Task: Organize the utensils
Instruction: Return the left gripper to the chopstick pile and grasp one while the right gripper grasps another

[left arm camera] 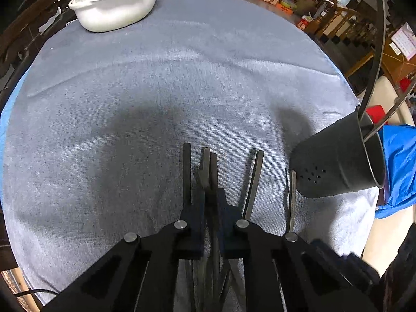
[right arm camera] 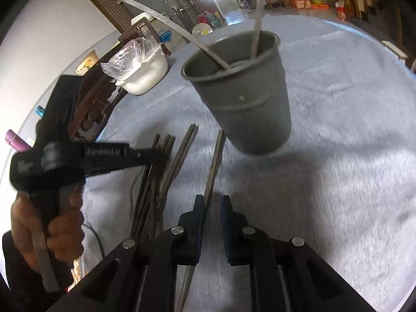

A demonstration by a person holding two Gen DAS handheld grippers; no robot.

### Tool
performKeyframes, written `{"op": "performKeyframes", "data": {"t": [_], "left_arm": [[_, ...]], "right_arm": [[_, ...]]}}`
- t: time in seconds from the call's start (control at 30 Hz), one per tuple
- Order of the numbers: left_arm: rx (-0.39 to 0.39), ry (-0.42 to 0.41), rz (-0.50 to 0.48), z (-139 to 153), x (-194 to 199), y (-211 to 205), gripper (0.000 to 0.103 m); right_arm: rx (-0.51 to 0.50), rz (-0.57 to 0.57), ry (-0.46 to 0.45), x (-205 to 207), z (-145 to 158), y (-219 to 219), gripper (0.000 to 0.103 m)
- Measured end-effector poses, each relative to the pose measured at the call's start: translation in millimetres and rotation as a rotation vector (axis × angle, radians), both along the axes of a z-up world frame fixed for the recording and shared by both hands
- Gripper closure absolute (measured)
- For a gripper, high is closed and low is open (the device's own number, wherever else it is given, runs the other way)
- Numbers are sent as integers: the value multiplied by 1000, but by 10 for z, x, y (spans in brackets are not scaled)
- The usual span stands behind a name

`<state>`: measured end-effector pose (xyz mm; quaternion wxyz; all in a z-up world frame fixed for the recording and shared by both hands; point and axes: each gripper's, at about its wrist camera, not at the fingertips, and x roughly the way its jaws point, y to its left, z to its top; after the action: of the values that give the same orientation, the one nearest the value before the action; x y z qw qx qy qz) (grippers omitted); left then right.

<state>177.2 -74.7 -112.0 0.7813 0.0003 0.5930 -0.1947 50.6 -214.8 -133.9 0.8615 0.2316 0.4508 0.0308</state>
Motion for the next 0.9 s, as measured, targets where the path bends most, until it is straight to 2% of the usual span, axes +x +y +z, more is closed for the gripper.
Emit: {"op": "performKeyframes", "data": {"t": [0.33,0.47,0.57,0.67,0.7,0.73,0.8,0.9], "left_arm": [[-81,-30,-22,170,54,237,98],[-117,-1,-27,201,104,355,98],[-151,19,-38,194,123,374,98],[-159,45,-43,184,148,399,95],[-155,49,-41,178,157,399,91],[-148,55,-38,168,170,407,82],[-144,82,-26,132,197,408,69],[-142,96,-22,124,212,358,69]], "right_arm": [[-166,-47,100,449,-44,189,88],[-211,-69,157,583,-125,257,88],[-228,-84,160,645,-132,280,87],[-243,-82,163,702,-139,291,88],[-241,-82,161,717,-138,293,88],[-238,-81,157,717,-137,289,92],[-227,-78,148,698,-137,286,95],[-193,-81,132,637,-118,245,97]]}}
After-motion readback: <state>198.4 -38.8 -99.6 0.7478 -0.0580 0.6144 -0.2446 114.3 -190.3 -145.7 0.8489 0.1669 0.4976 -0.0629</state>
